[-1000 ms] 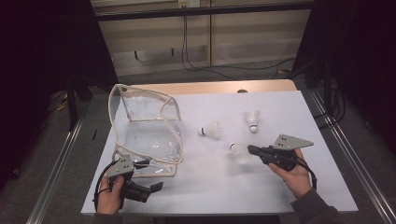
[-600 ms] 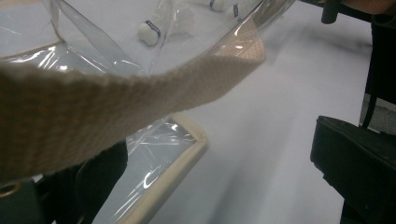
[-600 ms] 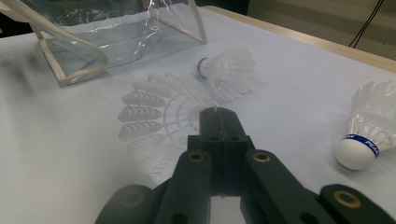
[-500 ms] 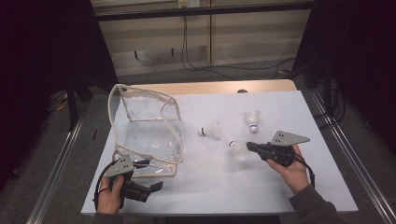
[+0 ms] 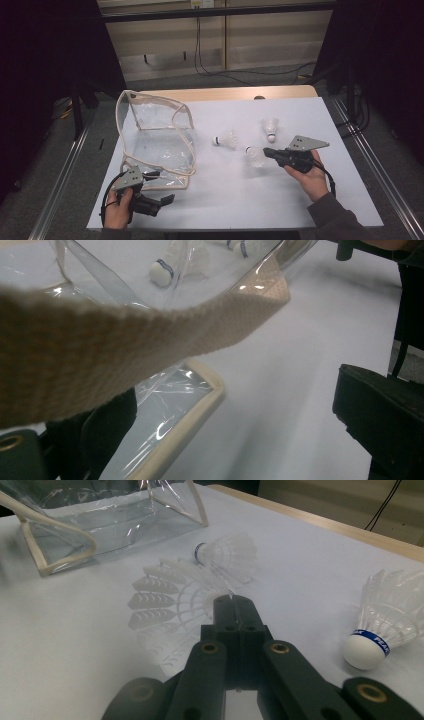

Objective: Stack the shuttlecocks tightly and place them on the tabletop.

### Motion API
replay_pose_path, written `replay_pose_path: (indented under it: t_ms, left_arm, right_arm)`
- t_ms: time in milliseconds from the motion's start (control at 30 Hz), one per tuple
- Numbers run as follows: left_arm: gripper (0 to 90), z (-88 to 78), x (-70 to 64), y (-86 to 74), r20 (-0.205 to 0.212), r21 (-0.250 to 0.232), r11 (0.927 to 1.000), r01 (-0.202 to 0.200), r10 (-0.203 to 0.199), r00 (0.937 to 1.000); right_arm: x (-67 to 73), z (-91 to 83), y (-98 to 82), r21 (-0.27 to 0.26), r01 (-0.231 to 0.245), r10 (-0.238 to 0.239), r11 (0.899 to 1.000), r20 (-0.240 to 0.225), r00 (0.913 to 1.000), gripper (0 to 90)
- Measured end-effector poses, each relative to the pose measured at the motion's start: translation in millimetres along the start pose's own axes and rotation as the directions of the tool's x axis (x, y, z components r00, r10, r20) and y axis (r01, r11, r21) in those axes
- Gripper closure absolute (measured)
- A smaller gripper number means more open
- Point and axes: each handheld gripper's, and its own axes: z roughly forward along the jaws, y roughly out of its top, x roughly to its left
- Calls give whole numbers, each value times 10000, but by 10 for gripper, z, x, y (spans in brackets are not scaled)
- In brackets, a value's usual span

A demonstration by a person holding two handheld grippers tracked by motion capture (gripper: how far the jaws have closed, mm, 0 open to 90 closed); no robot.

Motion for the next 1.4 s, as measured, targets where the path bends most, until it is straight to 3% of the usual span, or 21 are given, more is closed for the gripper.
replay_pose_path:
  t_ms: [500,967,1400]
  left_arm:
    - [38,7,-1,-4,-9,44,10000,-2,2,10000]
    - [37,6,1,-2,8,79,10000,-55,55,10000]
    - [36,8,-1,-1,15,55,10000,-40,40,10000]
  right_arm:
    - [-46,75,-64,804,106,-132,9967,313,9994,900]
    - [-100,64,-107,1013,-120,53,9948,661,9978,855]
    - [-162,23,-132,1003,-365,244,9943,1197,9925,739]
